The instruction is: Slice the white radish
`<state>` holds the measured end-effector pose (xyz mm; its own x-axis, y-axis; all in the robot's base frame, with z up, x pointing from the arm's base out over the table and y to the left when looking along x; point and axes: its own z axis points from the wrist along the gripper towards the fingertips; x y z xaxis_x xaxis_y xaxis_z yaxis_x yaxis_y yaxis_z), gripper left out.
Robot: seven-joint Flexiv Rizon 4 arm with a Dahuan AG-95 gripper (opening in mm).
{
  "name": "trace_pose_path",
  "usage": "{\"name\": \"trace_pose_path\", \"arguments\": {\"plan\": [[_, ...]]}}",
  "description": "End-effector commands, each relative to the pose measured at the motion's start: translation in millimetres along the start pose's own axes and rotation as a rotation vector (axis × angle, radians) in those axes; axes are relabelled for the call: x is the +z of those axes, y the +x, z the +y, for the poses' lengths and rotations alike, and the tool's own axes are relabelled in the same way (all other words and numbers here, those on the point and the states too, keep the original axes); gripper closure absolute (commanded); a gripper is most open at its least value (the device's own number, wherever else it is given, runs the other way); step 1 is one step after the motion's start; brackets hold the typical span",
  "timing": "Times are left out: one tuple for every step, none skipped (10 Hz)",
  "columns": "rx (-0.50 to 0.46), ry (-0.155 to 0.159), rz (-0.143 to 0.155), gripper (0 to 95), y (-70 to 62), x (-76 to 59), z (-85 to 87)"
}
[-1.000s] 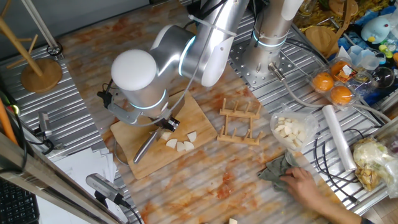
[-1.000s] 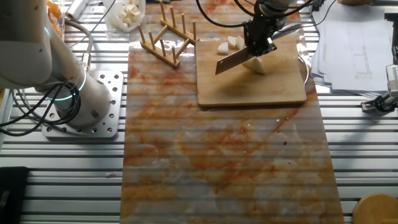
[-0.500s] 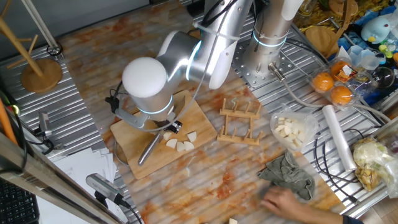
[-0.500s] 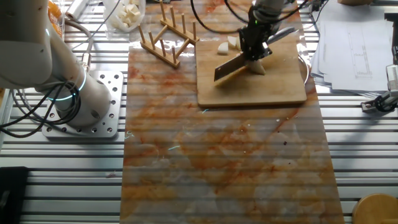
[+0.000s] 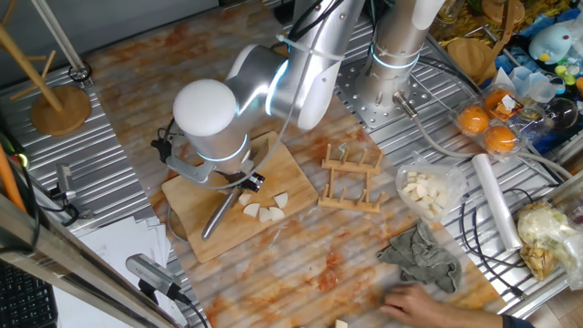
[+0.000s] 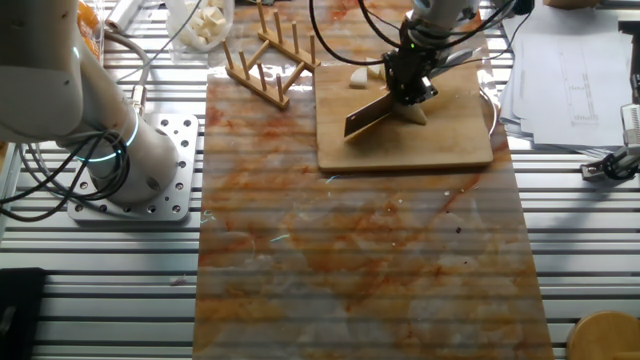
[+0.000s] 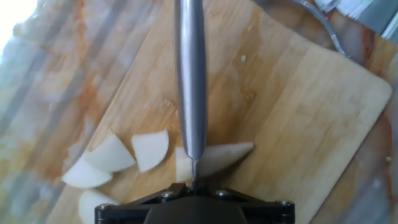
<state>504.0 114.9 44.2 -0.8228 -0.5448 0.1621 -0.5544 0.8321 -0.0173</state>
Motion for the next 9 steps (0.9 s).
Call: {"name": "trace_pose_path", "arguments": {"plan": [[0.008, 0.003, -0.012, 95.0, 10.9, -31.6, -3.7], [0.011, 0.001, -0.014, 95.0, 11.2, -31.0, -4.5], [0.011, 0.006, -0.011, 95.0, 10.2, -30.7, -5.4], [0.014, 0.008, -0.011, 95.0, 8.2, -31.4, -7.7], [0.011, 0.011, -0.010, 95.0, 6.1, -32.0, -11.3], [0.007, 0.008, -0.013, 95.0, 0.7, -33.2, -19.1], [0.010, 0.009, -0.013, 95.0, -2.4, -33.2, -21.4], [0.012, 0.010, -0.013, 95.0, -5.6, -32.1, -23.2], [0.012, 0.011, -0.015, 95.0, -6.8, -29.5, -24.5]]}}
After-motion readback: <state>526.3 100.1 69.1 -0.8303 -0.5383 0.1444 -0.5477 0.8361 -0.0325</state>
